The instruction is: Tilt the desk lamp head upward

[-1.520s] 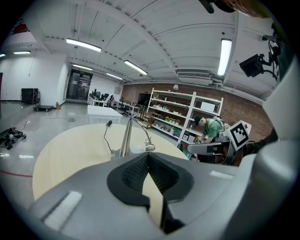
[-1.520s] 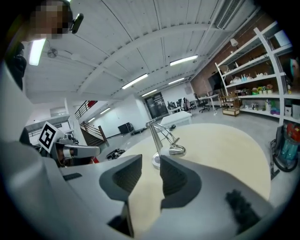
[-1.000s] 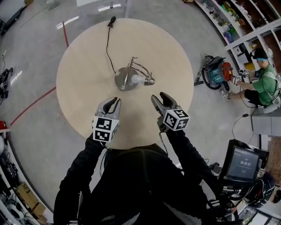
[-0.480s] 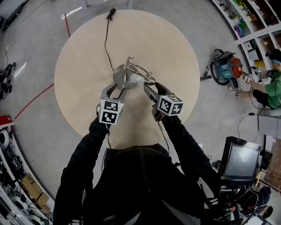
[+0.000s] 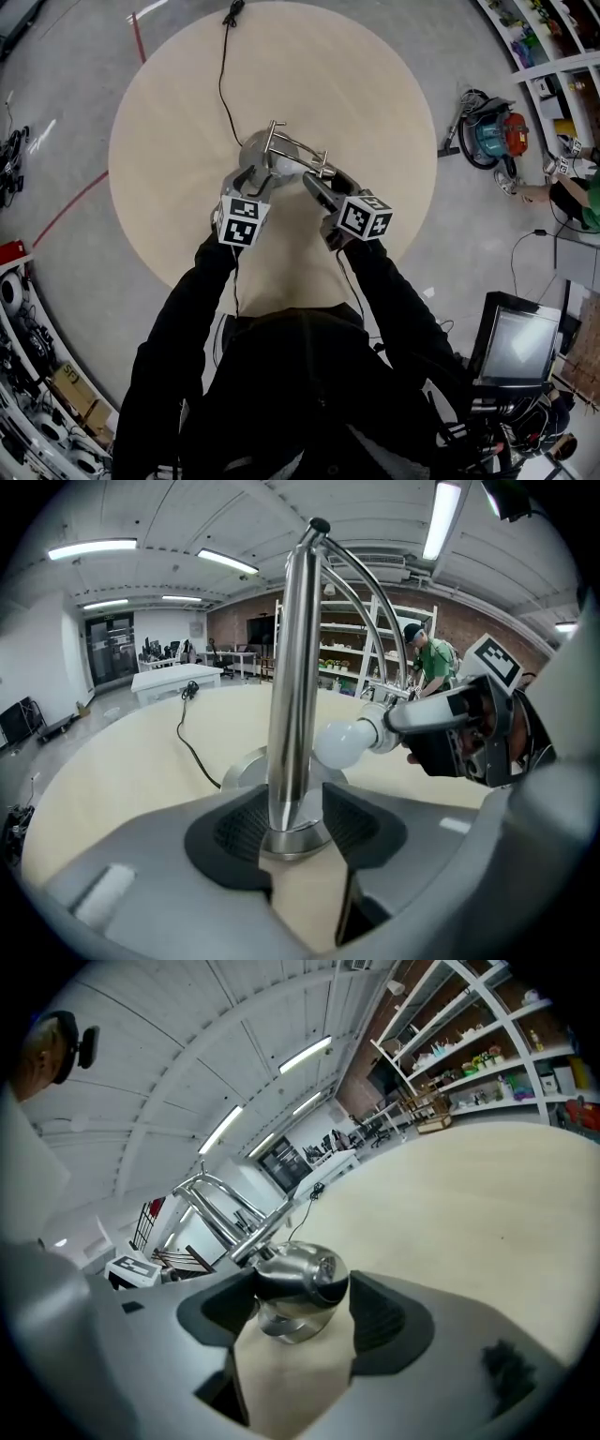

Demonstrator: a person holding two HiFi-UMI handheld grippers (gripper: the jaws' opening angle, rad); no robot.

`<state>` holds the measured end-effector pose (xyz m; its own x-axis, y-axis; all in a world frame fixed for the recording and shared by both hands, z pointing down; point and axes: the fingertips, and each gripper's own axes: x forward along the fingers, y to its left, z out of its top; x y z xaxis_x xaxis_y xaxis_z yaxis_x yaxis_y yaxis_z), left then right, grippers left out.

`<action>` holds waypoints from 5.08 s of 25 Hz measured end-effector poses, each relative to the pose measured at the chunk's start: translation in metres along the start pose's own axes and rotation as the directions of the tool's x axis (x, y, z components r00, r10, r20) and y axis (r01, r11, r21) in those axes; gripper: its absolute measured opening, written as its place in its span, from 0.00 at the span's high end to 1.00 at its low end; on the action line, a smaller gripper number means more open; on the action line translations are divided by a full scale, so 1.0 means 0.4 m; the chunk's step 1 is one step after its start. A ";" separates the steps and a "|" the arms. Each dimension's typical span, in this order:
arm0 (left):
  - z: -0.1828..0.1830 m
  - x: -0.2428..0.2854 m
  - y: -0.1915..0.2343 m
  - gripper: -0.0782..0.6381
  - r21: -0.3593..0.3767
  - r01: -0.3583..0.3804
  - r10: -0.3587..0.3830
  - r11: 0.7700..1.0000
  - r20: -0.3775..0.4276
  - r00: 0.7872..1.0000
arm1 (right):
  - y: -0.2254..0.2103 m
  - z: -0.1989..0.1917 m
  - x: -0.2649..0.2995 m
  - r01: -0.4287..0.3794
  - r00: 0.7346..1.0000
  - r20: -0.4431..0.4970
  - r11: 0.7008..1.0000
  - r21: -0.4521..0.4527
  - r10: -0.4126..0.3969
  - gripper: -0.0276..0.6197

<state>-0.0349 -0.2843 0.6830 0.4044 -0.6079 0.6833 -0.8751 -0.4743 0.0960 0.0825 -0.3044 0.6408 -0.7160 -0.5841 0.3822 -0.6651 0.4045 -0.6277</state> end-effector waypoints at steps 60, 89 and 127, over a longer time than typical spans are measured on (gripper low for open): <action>0.320 -0.145 0.006 0.72 0.046 -0.118 0.103 0.992 0.261 0.960 | 0.116 0.289 -0.295 0.105 0.974 0.219 0.971 -0.214 -0.057 0.64; 0.331 -0.107 -0.010 0.72 0.056 -0.097 0.081 0.994 0.249 0.965 | 0.333 0.521 -0.334 0.214 0.951 0.306 0.795 -0.567 -0.038 0.66; 0.343 -0.086 0.011 0.72 0.035 -0.040 0.030 0.999 0.253 0.967 | 0.551 0.611 -0.202 0.200 0.964 0.266 0.574 -0.794 0.032 0.67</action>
<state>-0.0162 -0.3528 0.5608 0.4321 -0.7634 0.4801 -0.8807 -0.4717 0.0428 0.0455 -0.3400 0.3057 -0.6550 -0.7367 0.1680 -0.6932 0.6743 0.2544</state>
